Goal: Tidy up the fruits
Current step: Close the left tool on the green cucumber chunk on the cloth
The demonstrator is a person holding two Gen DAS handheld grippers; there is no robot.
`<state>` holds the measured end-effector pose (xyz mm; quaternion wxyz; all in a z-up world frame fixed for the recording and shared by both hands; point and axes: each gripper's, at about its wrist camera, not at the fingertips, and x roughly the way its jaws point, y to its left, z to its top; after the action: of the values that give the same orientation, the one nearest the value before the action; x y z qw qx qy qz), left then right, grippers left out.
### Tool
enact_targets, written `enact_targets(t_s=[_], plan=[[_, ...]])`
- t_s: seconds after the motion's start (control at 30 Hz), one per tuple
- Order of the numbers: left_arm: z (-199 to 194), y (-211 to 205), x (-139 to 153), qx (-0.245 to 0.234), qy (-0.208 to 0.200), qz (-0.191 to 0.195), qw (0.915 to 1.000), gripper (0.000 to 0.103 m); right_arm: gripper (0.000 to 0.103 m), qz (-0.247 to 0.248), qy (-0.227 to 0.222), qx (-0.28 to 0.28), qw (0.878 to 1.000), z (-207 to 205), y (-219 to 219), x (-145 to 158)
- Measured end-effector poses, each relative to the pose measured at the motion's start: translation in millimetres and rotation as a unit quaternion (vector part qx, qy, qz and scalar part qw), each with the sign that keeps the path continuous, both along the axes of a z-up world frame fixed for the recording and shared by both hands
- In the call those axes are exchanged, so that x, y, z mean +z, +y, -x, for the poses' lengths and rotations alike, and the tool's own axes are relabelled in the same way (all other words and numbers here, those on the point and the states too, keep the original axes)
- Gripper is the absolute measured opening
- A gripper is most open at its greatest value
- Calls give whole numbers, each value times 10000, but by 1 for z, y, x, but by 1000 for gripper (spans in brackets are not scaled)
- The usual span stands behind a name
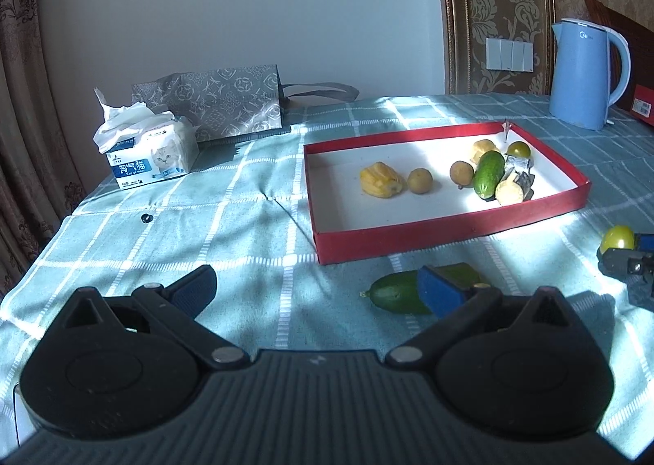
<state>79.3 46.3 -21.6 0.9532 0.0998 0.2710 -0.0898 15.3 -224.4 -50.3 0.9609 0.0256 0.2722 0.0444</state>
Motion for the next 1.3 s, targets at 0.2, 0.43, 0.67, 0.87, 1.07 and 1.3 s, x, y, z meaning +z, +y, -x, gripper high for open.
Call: enact_targets(t_s=[0.2,0.43,0.67,0.87,1.07,1.3], plan=[[4,-6,1,211,259,337,9989,103,33,130,138,-278,9994,-6,-34,-7],[5,8,11,1049,166,547,9928,103,88,471,-338,-122,9982,6,-21,12],[1,16,8,1472,310,716,9860,103,91,572,-537,2193,9725,-32,59,27],[9,16,15,1468,18,353,9885,103,91,-63,55,3208,9471,-82,88,11],[5,18,14,1529,54,351,9876,103,92,-512,598,3588,9301,-95,93,-3],[-1,18,6,1465,337,543,9871,103,91,-346,638,3867,9194,-60,99,3]])
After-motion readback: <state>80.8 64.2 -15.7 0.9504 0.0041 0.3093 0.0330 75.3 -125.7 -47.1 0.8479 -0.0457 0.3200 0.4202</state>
